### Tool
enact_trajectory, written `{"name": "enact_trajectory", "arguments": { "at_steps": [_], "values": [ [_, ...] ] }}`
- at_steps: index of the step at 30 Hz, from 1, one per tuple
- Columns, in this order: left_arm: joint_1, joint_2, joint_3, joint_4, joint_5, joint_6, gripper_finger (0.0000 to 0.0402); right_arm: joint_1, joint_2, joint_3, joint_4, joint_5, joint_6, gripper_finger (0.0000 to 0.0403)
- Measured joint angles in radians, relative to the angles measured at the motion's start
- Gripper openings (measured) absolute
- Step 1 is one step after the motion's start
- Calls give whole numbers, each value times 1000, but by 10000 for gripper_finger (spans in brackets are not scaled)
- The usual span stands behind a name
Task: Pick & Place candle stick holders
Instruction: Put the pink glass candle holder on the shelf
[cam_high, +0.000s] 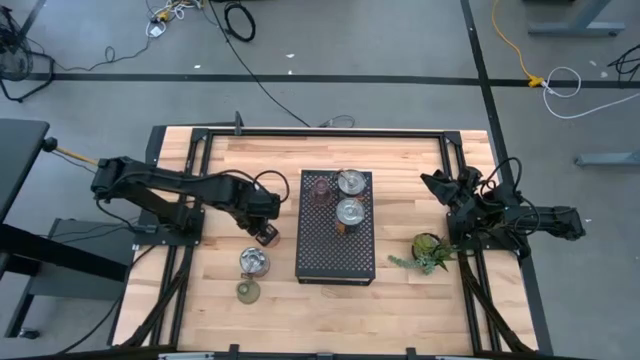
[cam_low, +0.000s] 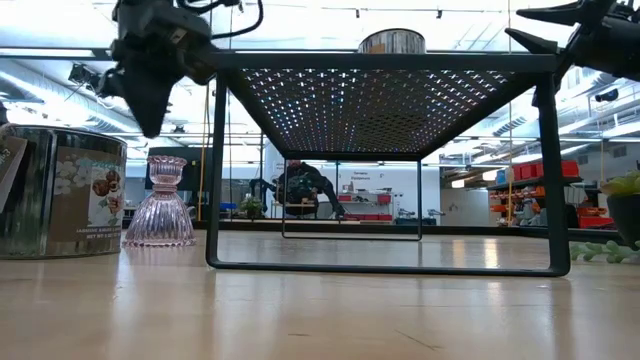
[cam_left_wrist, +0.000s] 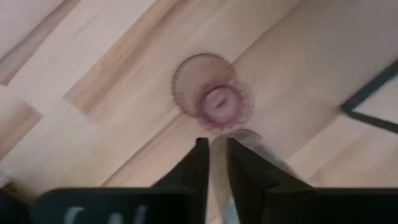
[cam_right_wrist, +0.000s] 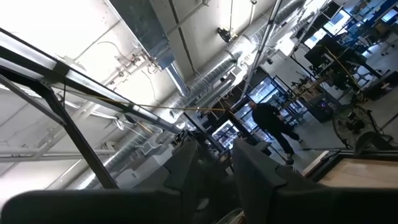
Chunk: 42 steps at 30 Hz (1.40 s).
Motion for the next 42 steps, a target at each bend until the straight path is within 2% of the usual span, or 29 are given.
{"name": "enact_trajectory", "arguments": {
  "at_steps": [6, 10, 16, 27, 32, 35, 38, 42],
  "values": [
    [4, 0, -34, 9, -52, -40, 133, 0, 0, 0, -11, -1, -3, 100],
    [16, 0, -34, 40, -59, -51, 161, 0, 0, 0, -11, 8, -11, 100],
    [33, 11, -34, 96, -54, -46, 169, 0, 0, 0, -13, 8, -12, 100],
    [33, 93, -35, 69, -39, -24, 169, 0, 0, 0, -17, 8, -13, 100],
    [33, 152, -33, 71, -35, 10, 152, 0, 0, 0, -17, 8, -13, 100],
    [37, 168, -30, 75, -15, 38, 114, 0, 0, 0, -17, 8, -13, 100],
    [38, 172, -30, 75, -3, 69, 45, 0, 0, 0, -18, 8, -13, 100],
    [38, 169, -21, 68, 7, 89, 35, 0, 0, 0, -18, 8, -13, 100]
  ]
}}
